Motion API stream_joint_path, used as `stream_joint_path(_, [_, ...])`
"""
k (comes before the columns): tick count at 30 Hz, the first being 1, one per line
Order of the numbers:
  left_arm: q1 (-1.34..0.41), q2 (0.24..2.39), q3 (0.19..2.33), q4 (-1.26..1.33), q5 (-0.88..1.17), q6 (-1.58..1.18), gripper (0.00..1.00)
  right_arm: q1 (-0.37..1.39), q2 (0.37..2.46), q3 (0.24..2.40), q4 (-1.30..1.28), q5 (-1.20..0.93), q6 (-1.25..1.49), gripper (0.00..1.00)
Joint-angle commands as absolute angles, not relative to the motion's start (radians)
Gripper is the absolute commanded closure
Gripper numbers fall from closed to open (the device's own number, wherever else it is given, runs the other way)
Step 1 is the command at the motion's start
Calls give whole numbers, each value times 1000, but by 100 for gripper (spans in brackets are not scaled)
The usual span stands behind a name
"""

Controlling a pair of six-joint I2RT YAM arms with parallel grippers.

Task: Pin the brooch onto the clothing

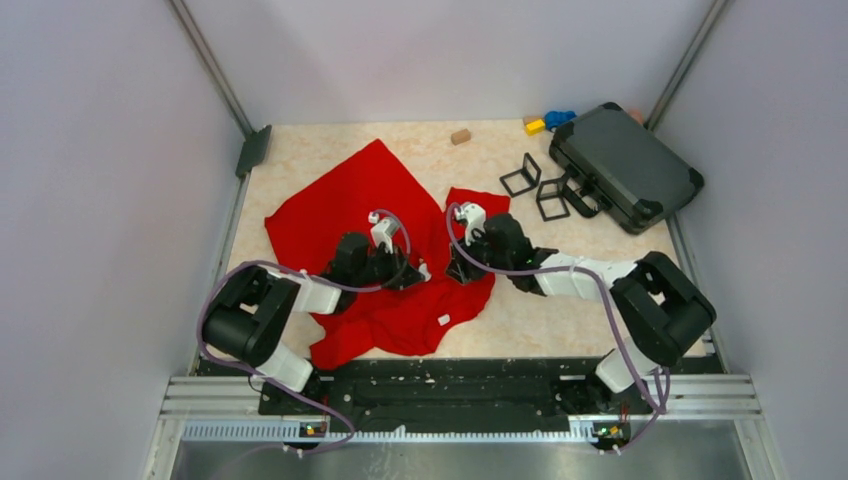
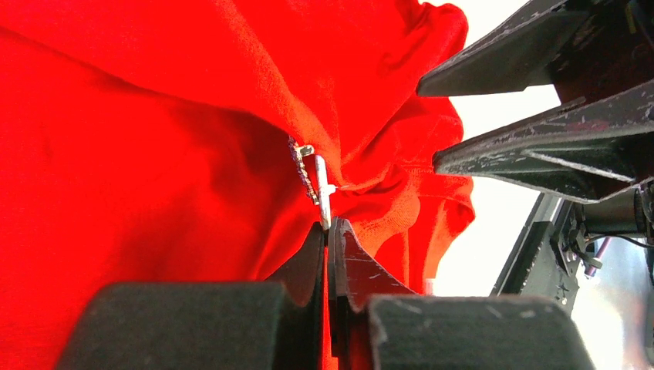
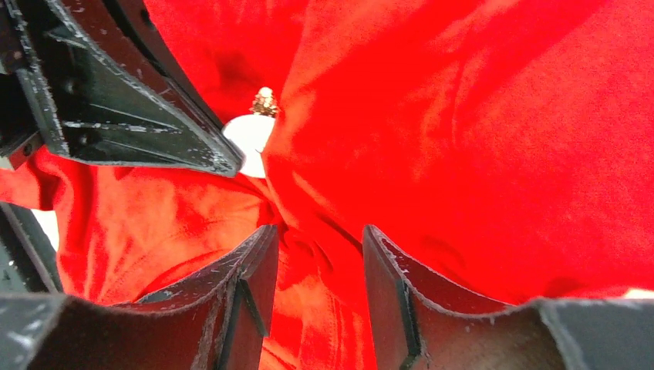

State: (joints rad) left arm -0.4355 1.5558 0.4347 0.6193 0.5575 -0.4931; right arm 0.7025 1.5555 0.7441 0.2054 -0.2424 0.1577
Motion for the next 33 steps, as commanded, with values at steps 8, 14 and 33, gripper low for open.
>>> stream_joint_path(8, [-423, 1578, 454, 688, 656, -469, 100, 692, 1685, 801, 383, -382, 152, 55])
stream_joint_path(14, [-423, 1591, 463, 687, 663, -470, 100, 687, 1719, 825, 406, -411, 163, 64])
stream_joint_path(33, [-423, 1627, 482, 704, 677, -495, 100, 691, 1768, 839, 445, -492, 191, 89])
